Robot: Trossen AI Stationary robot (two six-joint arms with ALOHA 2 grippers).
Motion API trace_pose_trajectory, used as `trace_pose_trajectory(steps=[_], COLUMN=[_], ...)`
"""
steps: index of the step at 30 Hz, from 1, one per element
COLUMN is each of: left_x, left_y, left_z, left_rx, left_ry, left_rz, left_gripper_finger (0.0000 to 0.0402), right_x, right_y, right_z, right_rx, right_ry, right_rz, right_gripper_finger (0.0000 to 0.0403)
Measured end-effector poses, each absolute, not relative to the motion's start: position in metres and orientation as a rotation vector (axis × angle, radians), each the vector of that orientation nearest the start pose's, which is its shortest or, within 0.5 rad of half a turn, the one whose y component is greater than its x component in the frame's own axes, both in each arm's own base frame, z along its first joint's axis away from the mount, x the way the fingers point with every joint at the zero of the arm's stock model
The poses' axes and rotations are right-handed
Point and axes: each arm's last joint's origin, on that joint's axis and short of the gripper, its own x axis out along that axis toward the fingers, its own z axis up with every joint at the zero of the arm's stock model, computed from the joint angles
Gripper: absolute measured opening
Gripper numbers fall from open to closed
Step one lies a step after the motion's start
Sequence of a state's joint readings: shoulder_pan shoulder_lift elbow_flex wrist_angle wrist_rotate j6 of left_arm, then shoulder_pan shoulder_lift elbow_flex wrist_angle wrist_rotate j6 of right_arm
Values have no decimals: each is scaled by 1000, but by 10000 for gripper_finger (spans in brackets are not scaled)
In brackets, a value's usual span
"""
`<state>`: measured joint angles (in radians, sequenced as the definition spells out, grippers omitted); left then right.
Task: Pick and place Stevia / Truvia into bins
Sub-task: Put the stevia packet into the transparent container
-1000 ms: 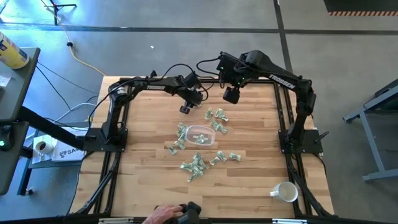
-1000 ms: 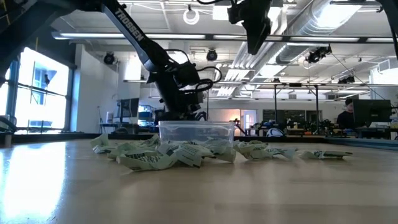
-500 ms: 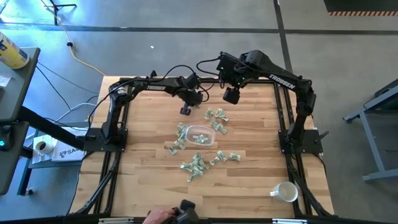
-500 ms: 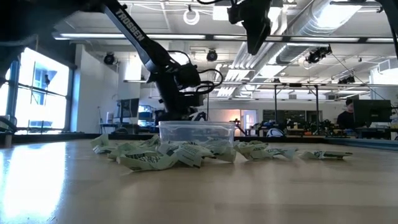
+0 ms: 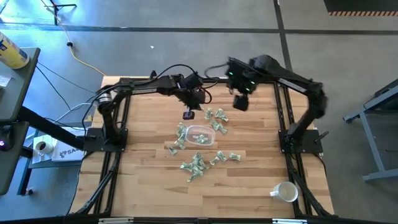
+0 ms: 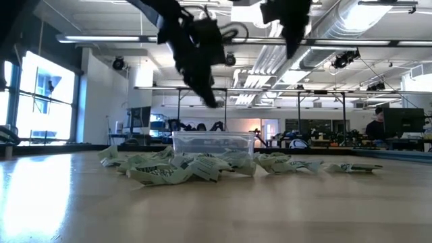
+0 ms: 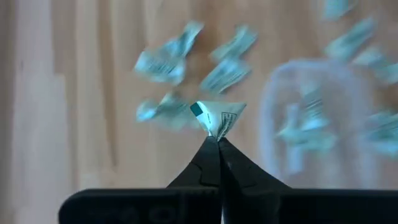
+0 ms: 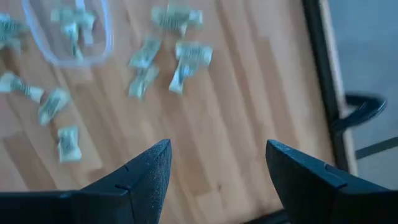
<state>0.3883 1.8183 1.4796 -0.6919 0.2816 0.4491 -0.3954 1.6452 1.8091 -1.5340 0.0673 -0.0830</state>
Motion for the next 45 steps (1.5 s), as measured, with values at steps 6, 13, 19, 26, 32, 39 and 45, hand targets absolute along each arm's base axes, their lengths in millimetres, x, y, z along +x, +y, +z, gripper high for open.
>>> trace_pose_trajectory(steps=[6, 13, 19, 26, 32, 39, 45], left_x=[363, 364, 367, 372, 366, 342, 304], left_y=[104, 67, 49, 46, 43, 41, 37], left_z=[254, 233, 202, 190, 217, 260, 267], left_rx=[59, 7, -118, -145, -225, -273, -347], left_ry=[1006, 1089, 1148, 1214, 1248, 1227, 1225], left_rz=[-206, -266, -211, 82, 134, 179, 272], left_gripper_finger=[26, 22, 35, 147, 243, 244, 198], right_x=[216, 212, 229, 232, 232, 243, 262], right_y=[-84, -57, -54, -55, -56, -77, -96], right_z=[315, 259, 236, 237, 238, 223, 183], right_rx=[261, 406, 395, 355, 327, 315, 251], right_ry=[1251, 1047, 960, 935, 935, 943, 1057], right_rz=[-406, -388, -349, -333, -320, -362, -343], right_gripper_finger=[252, 252, 252, 252, 252, 252, 252])
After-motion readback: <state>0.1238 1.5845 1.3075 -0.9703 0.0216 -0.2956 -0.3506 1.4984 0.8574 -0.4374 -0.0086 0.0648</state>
